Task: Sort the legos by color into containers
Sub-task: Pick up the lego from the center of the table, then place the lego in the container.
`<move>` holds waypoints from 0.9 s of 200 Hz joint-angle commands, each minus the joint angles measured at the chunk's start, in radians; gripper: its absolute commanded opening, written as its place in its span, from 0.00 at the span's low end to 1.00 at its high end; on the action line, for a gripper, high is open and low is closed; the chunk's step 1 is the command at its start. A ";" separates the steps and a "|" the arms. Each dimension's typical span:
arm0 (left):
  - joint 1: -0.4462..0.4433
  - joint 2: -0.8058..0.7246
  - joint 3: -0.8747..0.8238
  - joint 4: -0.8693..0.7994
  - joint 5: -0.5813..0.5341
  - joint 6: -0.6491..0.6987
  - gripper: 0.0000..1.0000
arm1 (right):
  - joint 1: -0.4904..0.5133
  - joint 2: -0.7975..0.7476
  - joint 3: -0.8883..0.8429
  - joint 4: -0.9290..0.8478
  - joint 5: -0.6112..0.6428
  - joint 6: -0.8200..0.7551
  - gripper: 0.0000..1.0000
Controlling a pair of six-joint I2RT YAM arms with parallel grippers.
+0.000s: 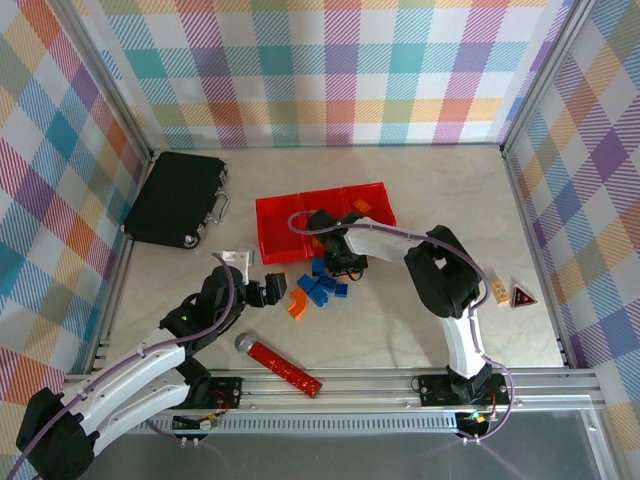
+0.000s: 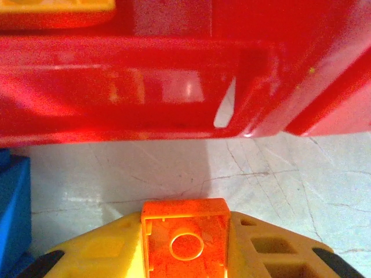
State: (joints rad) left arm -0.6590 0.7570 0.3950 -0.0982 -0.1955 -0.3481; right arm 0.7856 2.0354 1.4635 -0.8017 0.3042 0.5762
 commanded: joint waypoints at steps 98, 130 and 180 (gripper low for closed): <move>-0.012 0.018 0.031 -0.045 0.016 0.007 1.00 | -0.251 -0.165 0.288 -0.061 -0.073 -0.278 0.32; -0.013 0.015 0.049 -0.092 0.015 0.003 1.00 | -0.310 -0.053 0.379 -0.051 -0.114 -0.288 0.31; -0.013 -0.006 0.044 -0.147 -0.003 -0.042 1.00 | -0.348 0.049 0.467 -0.053 -0.155 -0.298 0.35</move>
State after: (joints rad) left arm -0.6590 0.7673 0.4133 -0.2005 -0.1890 -0.3546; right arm 0.4461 2.0705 1.8732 -0.8345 0.1928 0.2996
